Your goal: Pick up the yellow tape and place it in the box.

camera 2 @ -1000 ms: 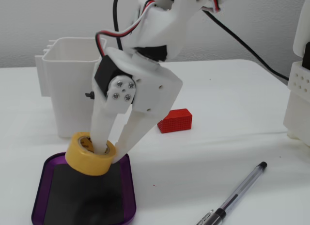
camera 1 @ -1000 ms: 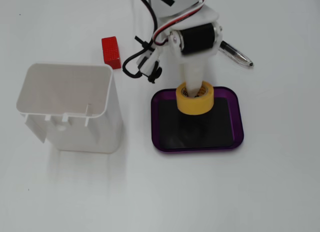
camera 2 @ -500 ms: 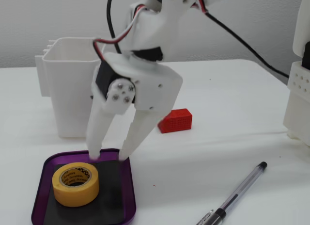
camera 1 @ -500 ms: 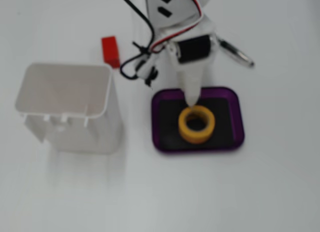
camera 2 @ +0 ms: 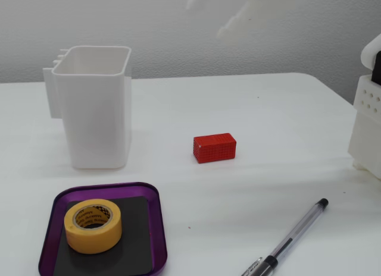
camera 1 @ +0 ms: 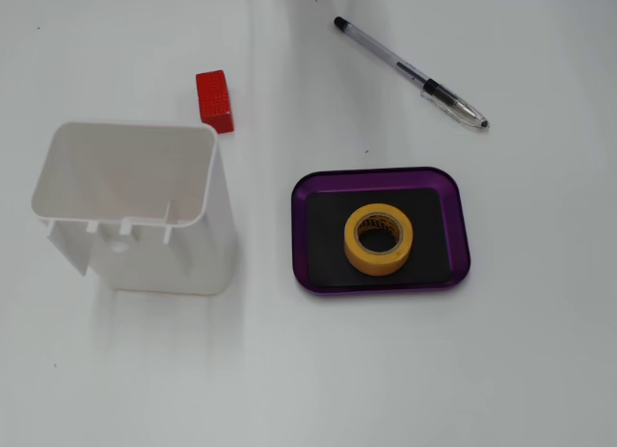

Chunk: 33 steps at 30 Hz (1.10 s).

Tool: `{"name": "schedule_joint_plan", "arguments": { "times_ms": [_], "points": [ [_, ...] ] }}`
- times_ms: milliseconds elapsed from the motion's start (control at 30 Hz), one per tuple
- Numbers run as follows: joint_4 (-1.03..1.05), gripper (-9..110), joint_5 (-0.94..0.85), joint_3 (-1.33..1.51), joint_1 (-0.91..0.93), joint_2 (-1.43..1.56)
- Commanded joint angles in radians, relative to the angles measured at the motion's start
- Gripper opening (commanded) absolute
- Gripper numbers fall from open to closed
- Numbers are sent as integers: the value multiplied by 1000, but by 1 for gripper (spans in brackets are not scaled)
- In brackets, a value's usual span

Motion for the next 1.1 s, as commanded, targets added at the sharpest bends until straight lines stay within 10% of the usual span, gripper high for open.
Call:
{"name": "schedule_joint_plan", "arguments": {
  "times_ms": [0,467,1067],
  "points": [
    [6,11,2,209,-3,239],
    [6,11,9,893,32,953],
    [-8,-1,198,1158,75,930]
  ]
}}
